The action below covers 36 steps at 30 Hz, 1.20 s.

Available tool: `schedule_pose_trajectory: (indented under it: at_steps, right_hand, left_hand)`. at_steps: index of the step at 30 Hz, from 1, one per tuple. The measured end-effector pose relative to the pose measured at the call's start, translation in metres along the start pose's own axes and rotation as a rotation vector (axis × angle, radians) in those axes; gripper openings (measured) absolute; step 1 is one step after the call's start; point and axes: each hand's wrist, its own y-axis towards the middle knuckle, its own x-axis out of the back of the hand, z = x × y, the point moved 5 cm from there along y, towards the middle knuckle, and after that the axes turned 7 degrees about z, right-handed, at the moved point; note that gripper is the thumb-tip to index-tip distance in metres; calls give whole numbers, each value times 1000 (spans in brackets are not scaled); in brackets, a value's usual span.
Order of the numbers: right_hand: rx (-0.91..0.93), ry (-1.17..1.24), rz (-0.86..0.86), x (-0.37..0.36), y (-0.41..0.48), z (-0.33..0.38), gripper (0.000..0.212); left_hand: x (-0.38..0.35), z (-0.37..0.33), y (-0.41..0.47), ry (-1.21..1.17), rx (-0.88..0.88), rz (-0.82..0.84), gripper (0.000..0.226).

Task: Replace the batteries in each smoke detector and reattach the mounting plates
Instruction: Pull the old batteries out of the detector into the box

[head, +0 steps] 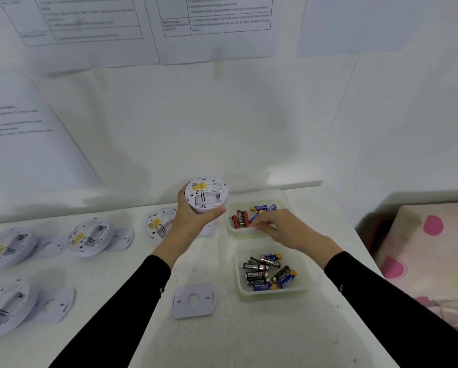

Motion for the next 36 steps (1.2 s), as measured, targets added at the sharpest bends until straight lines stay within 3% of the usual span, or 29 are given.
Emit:
schedule_pose_trajectory:
  at_steps: [6,14,17,20,23,26,29,32,36]
  right_hand:
    - [-32,12,-9,13,32,14,26]
    - [-200,-170,174,-7,82,16,42]
    - [-195,-149,178,-7,85,15,35]
    - [-130,-66,102,-4,82,16,21]
    - [-91,241,3,2,66,17,20]
    - [-55,506,-238,19,48,21,13]
    - [-46,780,-313,32,32,31,29]
    - [38,653,-309,36,20,49,34]
    - [207,621,-390,38,12,74,18]
  left_hand:
    - [2,2,1,41,-47,-39,91]
    - [8,-2,-4,79,-116,-101,97]
    - [10,-4,-5,68,-127,-99,98]
    - [9,-8,-5,67,-157,-102,99]
    - [7,-9,-6,67,-176,-93,99]
    - [7,-8,-7,62,-183,-95,101]
    - [5,-7,-8,65,-173,-90,105]
    - [1,-7,-9,56,-161,-81,106]
    - [-11,-9,-11,39,-158,-31,106]
